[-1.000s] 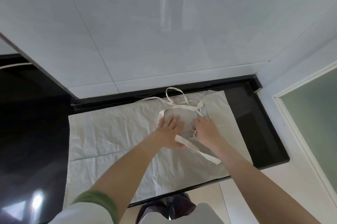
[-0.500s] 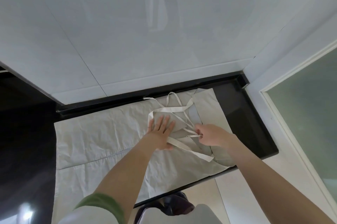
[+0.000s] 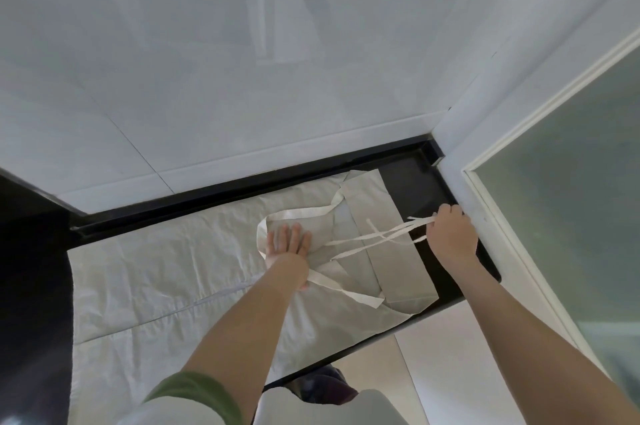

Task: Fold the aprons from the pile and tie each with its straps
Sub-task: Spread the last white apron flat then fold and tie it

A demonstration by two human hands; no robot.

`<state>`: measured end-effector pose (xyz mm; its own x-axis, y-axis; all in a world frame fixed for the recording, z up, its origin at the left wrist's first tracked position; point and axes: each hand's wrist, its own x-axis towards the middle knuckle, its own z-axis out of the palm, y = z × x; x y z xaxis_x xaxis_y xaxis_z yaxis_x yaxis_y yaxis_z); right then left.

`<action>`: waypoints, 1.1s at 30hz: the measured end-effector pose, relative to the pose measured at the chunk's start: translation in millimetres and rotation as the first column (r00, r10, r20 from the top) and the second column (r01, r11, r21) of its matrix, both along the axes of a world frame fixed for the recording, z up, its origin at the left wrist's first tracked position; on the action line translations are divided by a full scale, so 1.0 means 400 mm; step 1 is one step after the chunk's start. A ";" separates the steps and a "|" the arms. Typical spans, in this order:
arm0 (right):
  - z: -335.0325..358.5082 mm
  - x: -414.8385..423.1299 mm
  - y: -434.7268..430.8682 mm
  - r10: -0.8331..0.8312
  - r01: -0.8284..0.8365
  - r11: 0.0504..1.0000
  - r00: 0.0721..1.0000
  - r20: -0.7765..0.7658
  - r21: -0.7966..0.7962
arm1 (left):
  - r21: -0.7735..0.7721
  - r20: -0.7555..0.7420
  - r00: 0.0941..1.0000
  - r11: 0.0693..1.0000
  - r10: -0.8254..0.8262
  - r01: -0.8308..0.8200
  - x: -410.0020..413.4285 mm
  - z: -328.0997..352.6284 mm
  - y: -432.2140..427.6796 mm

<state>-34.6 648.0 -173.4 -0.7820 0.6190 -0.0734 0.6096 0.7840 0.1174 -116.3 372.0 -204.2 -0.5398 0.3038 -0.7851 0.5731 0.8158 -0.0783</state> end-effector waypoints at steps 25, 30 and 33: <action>-0.065 -0.033 0.117 0.113 -0.113 0.994 0.984 0.138 -0.005 | 0.256 -0.071 0.981 0.947 -0.180 0.192 -0.043 -0.026 0.106; -0.026 -0.035 0.177 -0.147 0.144 0.988 0.988 0.053 0.059 | 0.302 -0.015 0.983 0.937 -0.181 0.177 -0.052 -0.048 0.093; -0.005 -0.061 0.159 -0.064 0.055 0.997 0.984 0.167 0.057 | 0.319 -0.011 0.982 0.930 -0.187 0.181 -0.052 -0.050 0.091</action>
<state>-59.2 711.7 -175.4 -0.7228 0.6705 -0.1675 0.6232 0.7371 0.2615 -137.2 408.4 -224.2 -0.4361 0.6311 -0.6415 0.7143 0.6763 0.1797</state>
